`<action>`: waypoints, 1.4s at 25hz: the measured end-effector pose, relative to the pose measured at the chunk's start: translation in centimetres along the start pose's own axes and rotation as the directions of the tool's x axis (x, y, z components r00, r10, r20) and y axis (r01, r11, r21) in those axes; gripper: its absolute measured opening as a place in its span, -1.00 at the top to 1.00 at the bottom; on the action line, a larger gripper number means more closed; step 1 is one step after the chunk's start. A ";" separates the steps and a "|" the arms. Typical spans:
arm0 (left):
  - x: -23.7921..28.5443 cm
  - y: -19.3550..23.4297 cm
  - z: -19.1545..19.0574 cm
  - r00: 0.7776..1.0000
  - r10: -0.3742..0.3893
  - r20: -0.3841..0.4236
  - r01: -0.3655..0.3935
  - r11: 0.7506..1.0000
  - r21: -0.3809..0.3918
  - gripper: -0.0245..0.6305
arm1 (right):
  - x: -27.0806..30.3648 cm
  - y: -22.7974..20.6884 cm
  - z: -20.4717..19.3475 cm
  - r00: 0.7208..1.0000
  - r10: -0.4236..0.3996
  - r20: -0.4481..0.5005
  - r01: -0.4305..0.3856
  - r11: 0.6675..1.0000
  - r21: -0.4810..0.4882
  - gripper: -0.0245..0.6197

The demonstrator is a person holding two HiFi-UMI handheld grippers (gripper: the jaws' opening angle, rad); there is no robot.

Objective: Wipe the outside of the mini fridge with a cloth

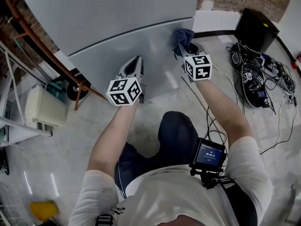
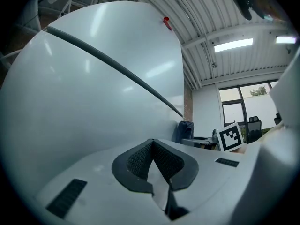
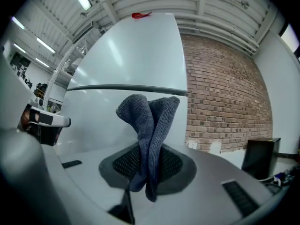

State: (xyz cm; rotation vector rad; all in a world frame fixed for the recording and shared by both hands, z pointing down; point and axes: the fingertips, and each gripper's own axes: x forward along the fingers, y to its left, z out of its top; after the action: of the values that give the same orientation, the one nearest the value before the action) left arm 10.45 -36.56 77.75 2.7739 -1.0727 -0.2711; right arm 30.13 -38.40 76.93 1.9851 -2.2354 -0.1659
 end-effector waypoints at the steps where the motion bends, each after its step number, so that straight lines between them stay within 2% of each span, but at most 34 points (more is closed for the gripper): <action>1: -0.1 0.1 0.1 1.000 0.003 0.002 -0.003 1.000 0.001 0.92 | 0.0 0.1 0.1 1.000 -0.002 0.002 0.002 1.000 -0.002 0.67; 5: -1.2 1.1 0.8 1.000 0.020 0.014 -0.021 1.000 0.008 0.93 | -0.5 2.1 0.9 0.999 0.018 0.030 -0.018 1.000 -0.010 0.67; 9: -3.7 3.3 1.2 0.997 0.069 0.023 -0.070 0.997 0.018 0.93 | -1.2 9.4 2.1 0.985 0.158 0.071 -0.154 0.986 -0.064 0.67; 15: -9.6 8.6 0.6 0.980 0.201 0.011 -0.201 0.979 0.017 0.93 | -0.5 22.6 2.0 0.916 0.397 0.050 -0.391 0.914 -0.104 0.67; 21: -15.7 13.5 -0.3 0.943 0.333 -0.007 -0.333 0.943 0.025 0.93 | 0.3 32.9 0.5 0.848 0.530 0.029 -0.522 0.843 -0.129 0.67; 24: -18.2 15.4 -1.0 0.921 0.389 -0.019 -0.389 0.921 0.026 0.93 | 1.1 36.4 -0.6 0.829 0.559 0.013 -0.553 0.823 -0.128 0.67; 26: -19.5 16.4 -1.2 0.910 0.414 -0.023 -0.414 0.910 0.028 0.93 | 1.9 38.0 -1.1 0.828 0.561 0.010 -0.556 0.822 -0.124 0.67; 30: -21.3 17.7 -1.5 0.894 0.447 -0.028 -0.446 0.895 0.027 0.93 | 3.6 39.8 -2.0 0.839 0.544 -0.002 -0.540 0.833 -0.121 0.67; 35: -21.9 18.2 -1.7 0.894 0.448 -0.032 -0.447 0.894 0.029 0.93 | 4.7 39.8 -2.3 0.858 0.514 -0.010 -0.511 0.850 -0.126 0.67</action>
State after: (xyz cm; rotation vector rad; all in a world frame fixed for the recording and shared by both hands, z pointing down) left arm -16.92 -34.95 85.62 2.4370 -1.6643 -0.1458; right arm -8.89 -38.31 86.49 1.2649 -2.6034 -0.2577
